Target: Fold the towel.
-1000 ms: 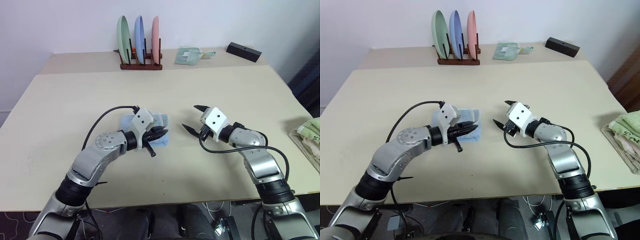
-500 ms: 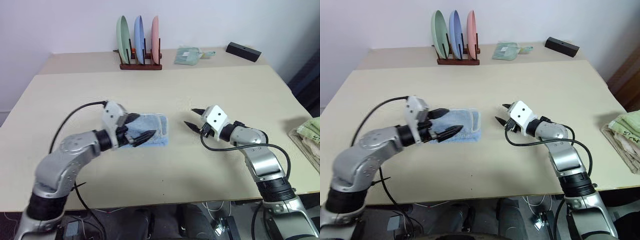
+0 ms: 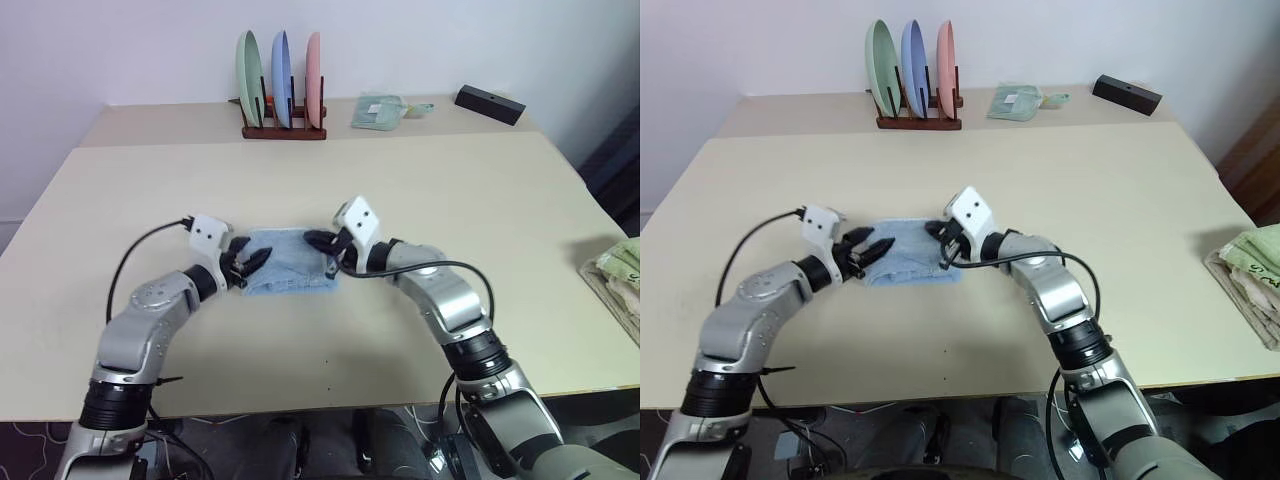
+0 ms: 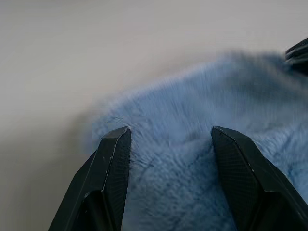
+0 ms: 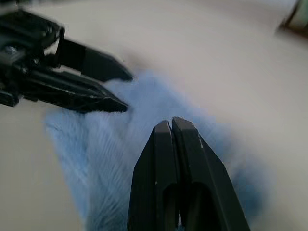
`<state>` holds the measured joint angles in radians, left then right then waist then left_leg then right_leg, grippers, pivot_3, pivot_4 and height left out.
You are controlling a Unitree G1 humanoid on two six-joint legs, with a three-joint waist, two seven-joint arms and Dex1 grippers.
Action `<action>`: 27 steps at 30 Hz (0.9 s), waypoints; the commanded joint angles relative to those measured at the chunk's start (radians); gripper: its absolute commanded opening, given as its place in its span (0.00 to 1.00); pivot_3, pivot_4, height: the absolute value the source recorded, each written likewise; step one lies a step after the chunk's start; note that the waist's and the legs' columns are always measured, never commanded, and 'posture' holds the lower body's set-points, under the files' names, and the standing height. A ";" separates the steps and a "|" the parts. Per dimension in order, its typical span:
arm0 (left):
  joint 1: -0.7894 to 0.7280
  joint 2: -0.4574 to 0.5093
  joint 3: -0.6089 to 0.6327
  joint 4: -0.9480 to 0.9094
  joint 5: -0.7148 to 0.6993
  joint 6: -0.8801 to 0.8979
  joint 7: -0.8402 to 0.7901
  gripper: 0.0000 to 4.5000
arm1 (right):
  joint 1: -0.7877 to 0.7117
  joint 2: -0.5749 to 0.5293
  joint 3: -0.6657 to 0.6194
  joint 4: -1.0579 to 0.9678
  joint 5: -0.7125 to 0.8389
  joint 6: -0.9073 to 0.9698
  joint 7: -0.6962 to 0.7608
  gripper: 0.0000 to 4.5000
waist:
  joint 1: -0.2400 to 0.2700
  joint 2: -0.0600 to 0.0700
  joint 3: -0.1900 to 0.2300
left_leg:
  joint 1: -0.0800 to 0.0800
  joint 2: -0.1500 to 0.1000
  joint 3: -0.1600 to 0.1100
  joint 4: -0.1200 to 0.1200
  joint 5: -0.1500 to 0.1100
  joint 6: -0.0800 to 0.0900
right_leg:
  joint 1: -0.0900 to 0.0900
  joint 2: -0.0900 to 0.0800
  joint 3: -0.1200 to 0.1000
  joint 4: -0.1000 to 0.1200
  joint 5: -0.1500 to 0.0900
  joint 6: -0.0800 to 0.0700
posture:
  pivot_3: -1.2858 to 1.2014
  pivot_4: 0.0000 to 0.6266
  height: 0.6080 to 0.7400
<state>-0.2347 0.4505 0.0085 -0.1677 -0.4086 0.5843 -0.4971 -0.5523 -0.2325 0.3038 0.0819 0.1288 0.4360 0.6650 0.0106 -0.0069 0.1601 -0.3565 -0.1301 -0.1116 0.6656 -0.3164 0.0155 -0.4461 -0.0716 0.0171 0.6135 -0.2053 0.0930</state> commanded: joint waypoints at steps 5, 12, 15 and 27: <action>0.057 -0.001 -0.020 0.035 0.069 -0.096 -0.031 0.60 | 0.052 -0.001 0.044 0.099 -0.089 -0.078 -0.029 0.01 | -0.001 0.001 -0.001 | 0.002 0.000 0.000 0.000 0.000 0.000 | 0.001 0.000 0.000 0.000 0.000 0.000 | 0.52 0.24 0.98; 0.092 -0.025 0.031 -0.019 0.037 -0.156 -0.033 0.60 | 0.059 -0.022 -0.040 -0.018 0.001 -0.064 0.016 0.12 | 0.000 0.001 -0.001 | 0.002 0.000 0.000 0.000 0.000 0.000 | 0.001 0.000 0.000 0.000 0.000 0.000 | 0.52 0.24 0.98; 0.108 -0.019 0.074 -0.080 0.003 -0.159 -0.038 0.60 | 0.064 -0.050 -0.083 -0.117 0.062 0.000 0.050 0.39 | 0.000 0.001 -0.001 | 0.000 0.000 0.000 0.000 0.000 0.000 | 0.000 0.000 0.000 0.000 0.000 0.000 | 0.52 0.24 0.98; 0.216 0.140 0.131 -0.259 -0.040 -0.159 -0.185 0.60 | 0.034 -0.014 -0.383 -0.234 0.399 0.735 -0.144 0.99 | 0.001 0.001 0.000 | 0.000 0.001 0.000 -0.001 0.000 0.000 | 0.000 0.000 0.000 0.000 0.000 0.000 | 0.52 0.24 0.98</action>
<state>-0.0088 0.5854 0.1307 -0.3913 -0.4277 0.4434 -0.6718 -0.4844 -0.2602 -0.0622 -0.1438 0.4967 1.1350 0.5424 0.0116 -0.0057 0.1596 -0.3565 -0.1291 -0.1114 0.6651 -0.3168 0.0159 -0.4458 -0.0716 0.0175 0.6132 -0.2054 0.0927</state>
